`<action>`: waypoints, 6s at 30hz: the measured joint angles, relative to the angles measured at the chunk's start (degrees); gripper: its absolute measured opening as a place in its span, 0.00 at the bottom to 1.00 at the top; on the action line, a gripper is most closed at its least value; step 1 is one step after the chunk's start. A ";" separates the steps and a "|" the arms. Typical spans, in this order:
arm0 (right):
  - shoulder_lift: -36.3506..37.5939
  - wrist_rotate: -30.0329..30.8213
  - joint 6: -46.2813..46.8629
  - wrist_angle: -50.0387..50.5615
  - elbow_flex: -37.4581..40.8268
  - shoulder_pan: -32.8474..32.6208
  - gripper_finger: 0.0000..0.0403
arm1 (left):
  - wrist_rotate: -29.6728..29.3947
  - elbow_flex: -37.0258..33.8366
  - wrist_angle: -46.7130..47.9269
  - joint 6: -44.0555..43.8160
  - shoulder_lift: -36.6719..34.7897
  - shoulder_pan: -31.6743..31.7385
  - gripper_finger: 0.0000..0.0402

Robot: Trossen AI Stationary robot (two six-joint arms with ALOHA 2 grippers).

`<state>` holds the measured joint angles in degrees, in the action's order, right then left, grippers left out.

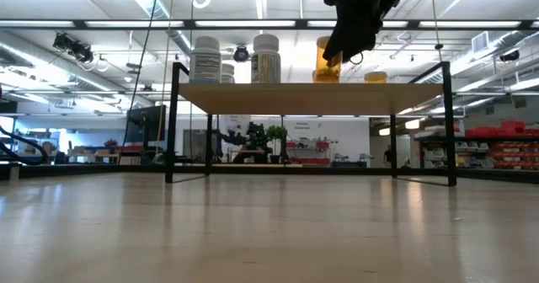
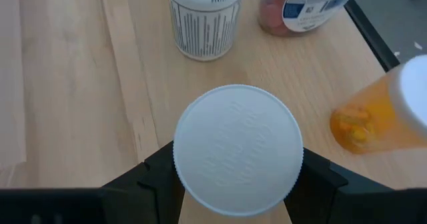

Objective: Pick and place medicine bottles onto shelf by color
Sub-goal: Put the orange pill bottle on the shelf, then put the pink pill bottle on the shelf

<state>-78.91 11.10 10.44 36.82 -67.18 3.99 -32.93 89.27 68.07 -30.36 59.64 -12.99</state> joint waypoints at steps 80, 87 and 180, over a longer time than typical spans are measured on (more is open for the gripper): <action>5.72 -1.25 33.48 27.33 -6.67 -18.61 0.67 | 0.28 0.02 0.52 7.70 -0.70 0.02 0.47; 5.40 -0.39 41.73 33.53 -6.45 -27.61 0.67 | 0.28 0.04 0.44 7.66 -0.94 0.00 0.47; 5.30 -23.44 116.54 13.89 20.12 -42.47 0.67 | -0.42 -0.02 -9.71 7.07 5.99 0.09 0.47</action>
<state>-73.61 -12.33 126.98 50.71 -47.06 -38.48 -33.34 89.25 58.36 -23.29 65.63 -12.91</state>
